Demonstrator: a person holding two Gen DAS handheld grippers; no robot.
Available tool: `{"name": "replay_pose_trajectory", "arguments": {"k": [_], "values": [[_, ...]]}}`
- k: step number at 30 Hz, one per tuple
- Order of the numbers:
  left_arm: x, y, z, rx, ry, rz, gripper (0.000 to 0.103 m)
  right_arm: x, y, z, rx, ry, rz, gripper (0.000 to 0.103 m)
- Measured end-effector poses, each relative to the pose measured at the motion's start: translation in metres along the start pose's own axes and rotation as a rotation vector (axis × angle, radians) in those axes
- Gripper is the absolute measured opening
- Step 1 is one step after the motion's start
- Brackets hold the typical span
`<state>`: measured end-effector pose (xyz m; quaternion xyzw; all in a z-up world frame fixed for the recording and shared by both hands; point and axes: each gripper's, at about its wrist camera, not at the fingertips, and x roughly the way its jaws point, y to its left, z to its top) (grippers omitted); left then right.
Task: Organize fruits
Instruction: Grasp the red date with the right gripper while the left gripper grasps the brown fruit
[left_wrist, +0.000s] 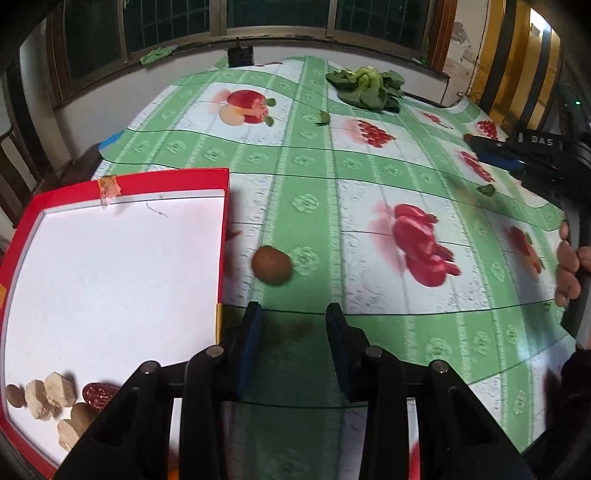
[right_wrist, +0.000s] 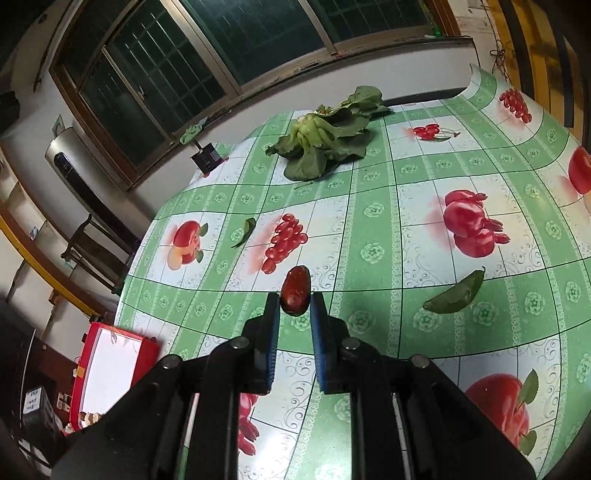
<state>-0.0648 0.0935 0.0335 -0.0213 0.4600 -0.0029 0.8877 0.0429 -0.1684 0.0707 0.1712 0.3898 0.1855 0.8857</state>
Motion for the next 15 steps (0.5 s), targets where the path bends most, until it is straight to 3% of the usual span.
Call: {"name": "replay_pose_trajectory", "arguments": {"k": [11, 15], "values": [[0.025, -0.005, 0.023, 0.018, -0.020, 0.028, 0.036, 0.003, 0.000, 0.000, 0.000, 0.005, -0.004, 0.018], [0.026, -0.007, 0.024, 0.022, -0.034, 0.028, 0.024, 0.004, 0.002, -0.001, -0.008, 0.012, -0.002, 0.018]]}}
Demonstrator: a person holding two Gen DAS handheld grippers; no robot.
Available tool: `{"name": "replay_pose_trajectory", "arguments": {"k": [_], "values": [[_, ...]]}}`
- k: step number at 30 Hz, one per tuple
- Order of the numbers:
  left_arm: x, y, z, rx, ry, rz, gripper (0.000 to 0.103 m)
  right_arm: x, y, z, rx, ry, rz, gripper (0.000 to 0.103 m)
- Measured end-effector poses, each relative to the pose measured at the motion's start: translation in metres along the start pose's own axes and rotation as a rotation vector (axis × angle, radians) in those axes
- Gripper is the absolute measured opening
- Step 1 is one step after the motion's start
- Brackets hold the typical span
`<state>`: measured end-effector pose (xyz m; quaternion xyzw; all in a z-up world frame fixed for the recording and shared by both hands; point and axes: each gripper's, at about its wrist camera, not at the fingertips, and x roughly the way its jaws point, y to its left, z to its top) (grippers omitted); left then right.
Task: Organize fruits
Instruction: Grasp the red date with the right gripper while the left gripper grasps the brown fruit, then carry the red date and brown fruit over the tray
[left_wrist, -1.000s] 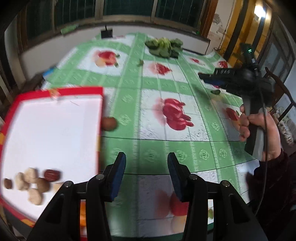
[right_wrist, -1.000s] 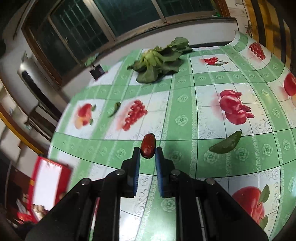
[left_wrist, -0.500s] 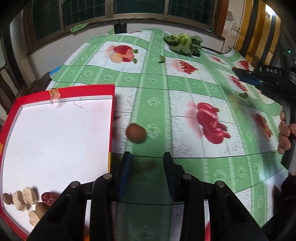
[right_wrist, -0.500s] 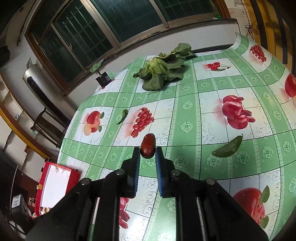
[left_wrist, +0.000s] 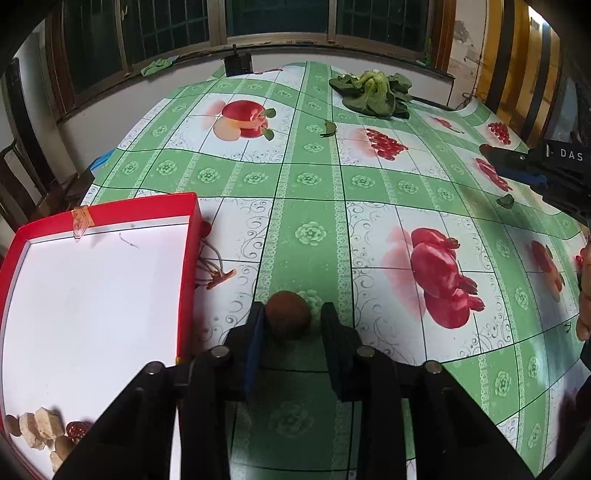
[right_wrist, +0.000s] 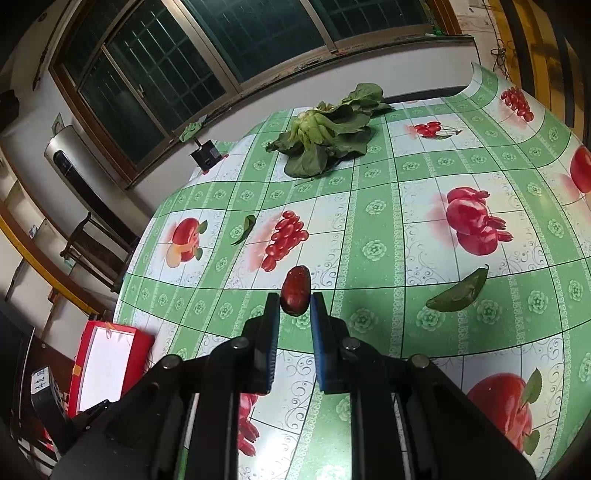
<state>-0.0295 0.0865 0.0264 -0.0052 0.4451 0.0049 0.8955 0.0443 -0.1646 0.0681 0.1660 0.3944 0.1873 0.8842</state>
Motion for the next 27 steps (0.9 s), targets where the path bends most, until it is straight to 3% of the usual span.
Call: {"name": "replay_pose_trajectory", "arguments": {"k": [10, 16, 27], "values": [[-0.006, -0.006, -0.001, 0.005, -0.030, 0.038, 0.022, 0.007, 0.015, -0.005, -0.043, 0.030, 0.015, 0.018], [-0.057, -0.008, -0.006, 0.027, -0.136, 0.115, 0.022, 0.006, 0.033, -0.014, -0.103, 0.030, 0.035, 0.018], [-0.160, 0.013, -0.025, 0.037, -0.355, 0.201, 0.022, -0.013, 0.081, -0.064, -0.217, -0.009, 0.181, 0.018]]}}
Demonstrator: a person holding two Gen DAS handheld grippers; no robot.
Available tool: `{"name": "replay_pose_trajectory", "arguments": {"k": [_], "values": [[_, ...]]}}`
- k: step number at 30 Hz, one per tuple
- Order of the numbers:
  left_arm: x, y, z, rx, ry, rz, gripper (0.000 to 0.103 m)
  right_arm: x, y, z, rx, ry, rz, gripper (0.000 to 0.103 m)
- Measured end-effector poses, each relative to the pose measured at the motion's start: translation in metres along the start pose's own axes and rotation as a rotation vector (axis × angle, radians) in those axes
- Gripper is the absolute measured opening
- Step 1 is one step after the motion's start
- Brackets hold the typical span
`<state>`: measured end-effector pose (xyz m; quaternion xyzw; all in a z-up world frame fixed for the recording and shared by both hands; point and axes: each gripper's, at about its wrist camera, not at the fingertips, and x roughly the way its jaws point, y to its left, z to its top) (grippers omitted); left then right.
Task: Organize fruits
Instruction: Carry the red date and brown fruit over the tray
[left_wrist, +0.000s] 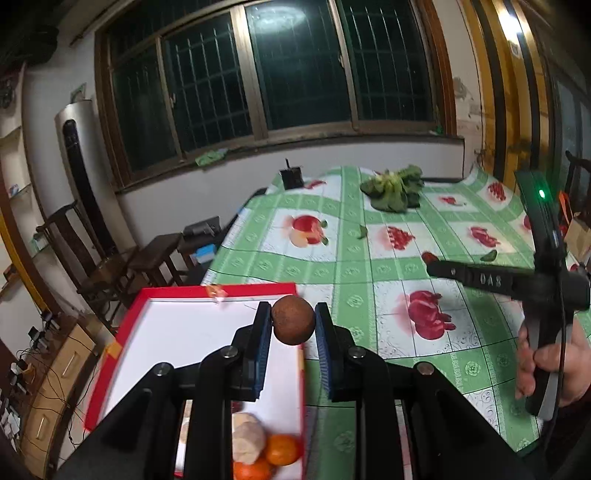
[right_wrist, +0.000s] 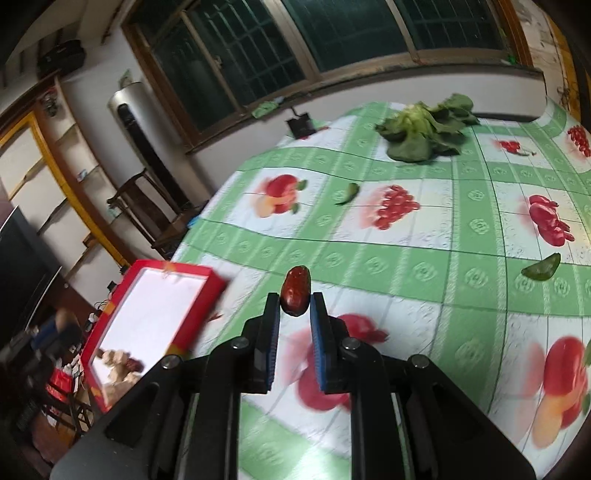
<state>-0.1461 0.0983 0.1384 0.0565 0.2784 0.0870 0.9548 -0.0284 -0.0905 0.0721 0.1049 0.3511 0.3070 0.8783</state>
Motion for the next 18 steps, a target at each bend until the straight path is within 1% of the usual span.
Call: {"name": "replay_pose_trajectory", "arguments": {"k": [4, 9, 13, 18], "values": [[-0.013, 0.015, -0.005, -0.020, -0.030, 0.013, 0.022, -0.017, 0.027, -0.018, -0.028, -0.051, 0.053, 0.018], [-0.021, 0.035, -0.015, -0.052, -0.028, 0.025, 0.022, -0.025, 0.074, -0.042, -0.097, -0.076, 0.129, 0.018], [-0.026, 0.051, -0.023, -0.076, -0.028, 0.044, 0.022, -0.019, 0.106, -0.058, -0.128, -0.060, 0.196, 0.018], [-0.029, 0.070, -0.031, -0.103, -0.031, 0.072, 0.022, -0.005, 0.147, -0.072, -0.203, -0.006, 0.236, 0.018]]}}
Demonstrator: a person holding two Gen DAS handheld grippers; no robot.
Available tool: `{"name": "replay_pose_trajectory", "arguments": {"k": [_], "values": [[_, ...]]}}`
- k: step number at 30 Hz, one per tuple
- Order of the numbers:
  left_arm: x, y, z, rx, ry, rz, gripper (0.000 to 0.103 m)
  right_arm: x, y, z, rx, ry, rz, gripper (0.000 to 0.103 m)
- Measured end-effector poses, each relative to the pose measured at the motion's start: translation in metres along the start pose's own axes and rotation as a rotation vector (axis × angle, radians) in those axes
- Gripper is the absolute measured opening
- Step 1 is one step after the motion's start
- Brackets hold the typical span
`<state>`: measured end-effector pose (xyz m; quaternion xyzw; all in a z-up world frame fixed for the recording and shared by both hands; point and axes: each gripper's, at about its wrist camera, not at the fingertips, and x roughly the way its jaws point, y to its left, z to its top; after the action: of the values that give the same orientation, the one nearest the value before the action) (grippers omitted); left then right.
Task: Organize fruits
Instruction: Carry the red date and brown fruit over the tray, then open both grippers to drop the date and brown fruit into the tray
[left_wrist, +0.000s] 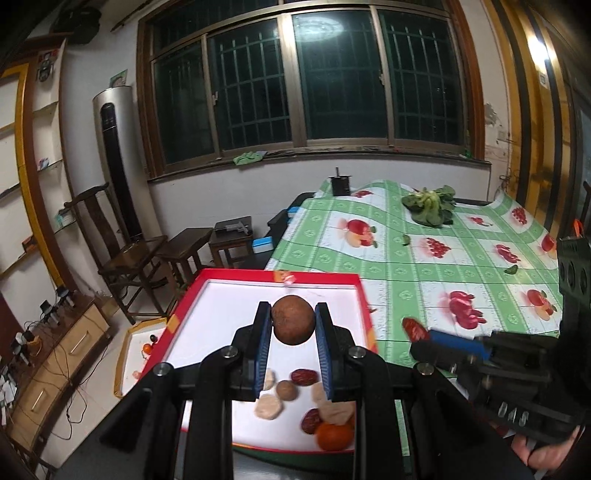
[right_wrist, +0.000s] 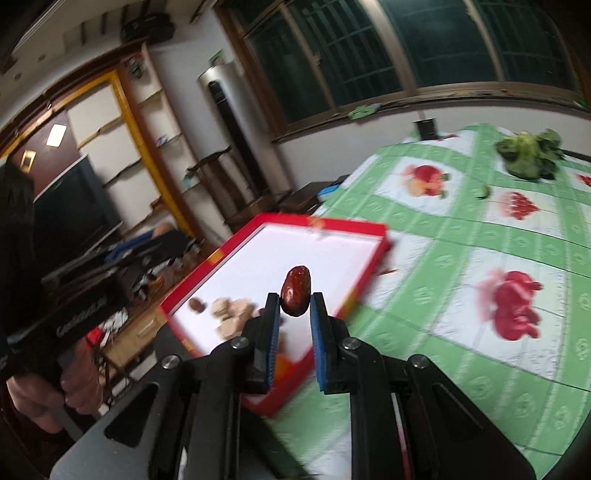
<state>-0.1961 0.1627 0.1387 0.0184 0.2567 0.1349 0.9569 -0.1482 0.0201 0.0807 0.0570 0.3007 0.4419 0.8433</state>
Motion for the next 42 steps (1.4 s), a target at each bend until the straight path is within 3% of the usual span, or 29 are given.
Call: {"name": "replay_pose_trajectory", "arguments": {"k": [13, 26, 28, 29, 30, 34, 42], "values": [[0.023, 0.033, -0.021, -0.037, 0.059, 0.046, 0.022, 0.043, 0.034, -0.020, -0.072, 0.116, -0.026, 0.018], [0.040, 0.046, -0.032, -0.058, 0.097, 0.086, 0.024, 0.065, 0.046, -0.015, -0.119, 0.109, -0.102, 0.020], [0.041, 0.047, -0.032, -0.058, 0.101, 0.088, 0.031, 0.064, 0.047, -0.014, -0.126, 0.102, -0.116, 0.036], [0.040, 0.046, -0.031, -0.058, 0.100, 0.092, 0.039, 0.062, 0.048, -0.014, -0.125, 0.095, -0.112, 0.051], [0.039, 0.046, -0.031, -0.058, 0.096, 0.097, 0.047, 0.061, 0.048, -0.014, -0.123, 0.086, -0.109, 0.058], [0.032, 0.044, -0.028, -0.055, 0.069, 0.111, 0.058, 0.051, 0.048, -0.012, -0.124, 0.059, -0.104, 0.058], [0.009, 0.036, -0.015, -0.064, 0.023, 0.098, 0.097, 0.029, 0.046, -0.015, -0.129, 0.031, -0.102, 0.058]]}}
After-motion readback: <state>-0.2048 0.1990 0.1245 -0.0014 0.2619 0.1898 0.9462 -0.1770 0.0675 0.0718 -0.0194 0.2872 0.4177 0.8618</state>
